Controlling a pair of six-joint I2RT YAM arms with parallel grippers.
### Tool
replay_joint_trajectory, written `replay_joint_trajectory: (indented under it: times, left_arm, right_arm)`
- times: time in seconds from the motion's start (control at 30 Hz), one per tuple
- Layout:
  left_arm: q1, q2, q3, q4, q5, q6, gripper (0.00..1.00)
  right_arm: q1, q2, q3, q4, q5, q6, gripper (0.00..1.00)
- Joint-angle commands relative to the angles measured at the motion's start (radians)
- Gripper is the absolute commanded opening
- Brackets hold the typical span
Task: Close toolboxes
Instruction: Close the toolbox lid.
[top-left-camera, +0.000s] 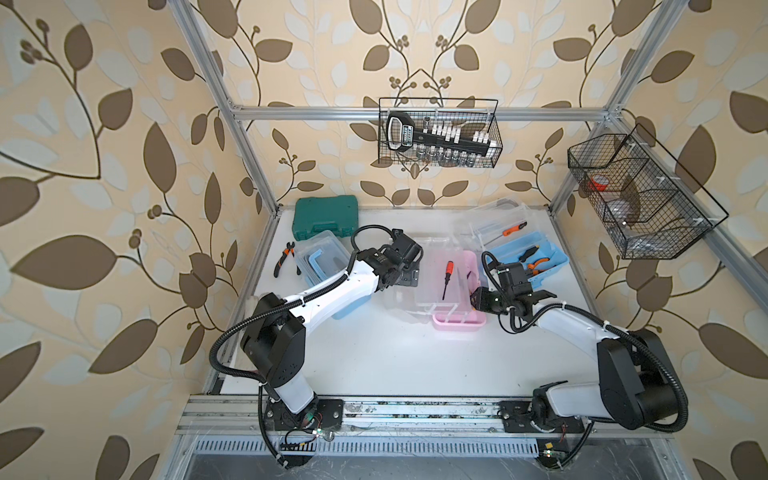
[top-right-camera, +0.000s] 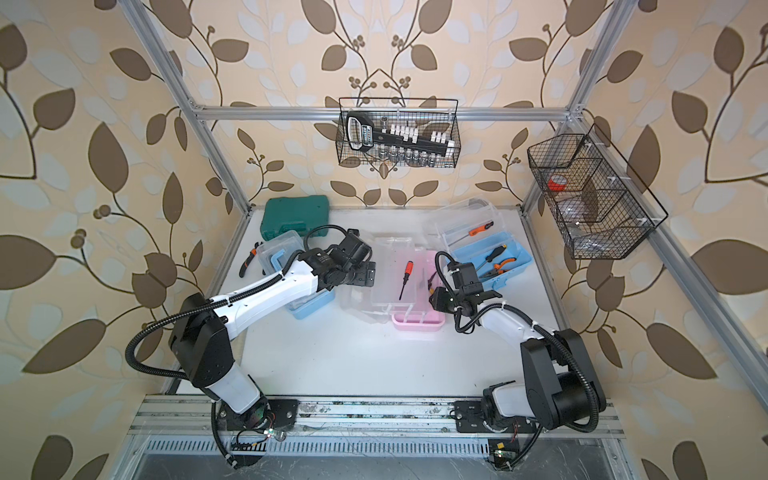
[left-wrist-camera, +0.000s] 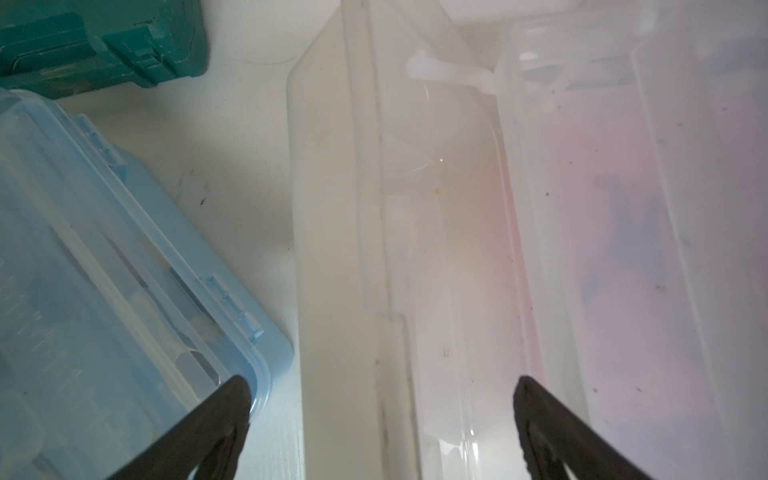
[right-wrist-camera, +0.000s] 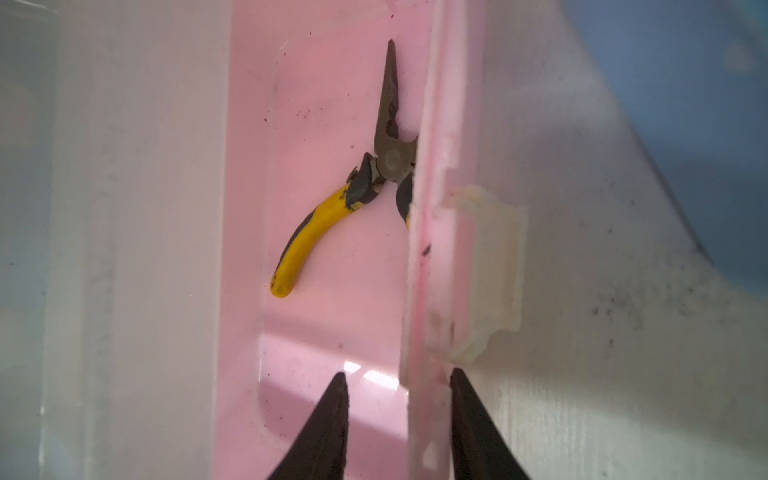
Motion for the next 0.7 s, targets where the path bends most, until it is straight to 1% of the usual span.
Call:
replay_joint_trajectory:
  times: [0.0, 0.2, 0.47, 0.67]
  left_arm:
    - [-0.046, 0.015, 0.034, 0.047, 0.061, 0.019, 0.99]
    - [-0.062, 0.014, 0.035, 0.074, 0.108, 0.019, 0.99]
    - [-0.109, 0.008, 0.049, 0.094, 0.142, 0.021, 0.99]
    - [-0.149, 0.025, 0.080, 0.094, 0.156, 0.026, 0.99]
  right_arm:
    - [0.052, 0.004, 0.034, 0.053, -0.101, 0.021, 0.39]
    - [0.079, 0.010, 0.046, 0.064, -0.105, 0.018, 0.43]
    - [0.102, 0.040, 0.054, 0.081, -0.102, 0.022, 0.45]
    - [0.112, 0.050, 0.055, 0.089, -0.102, 0.018, 0.48]
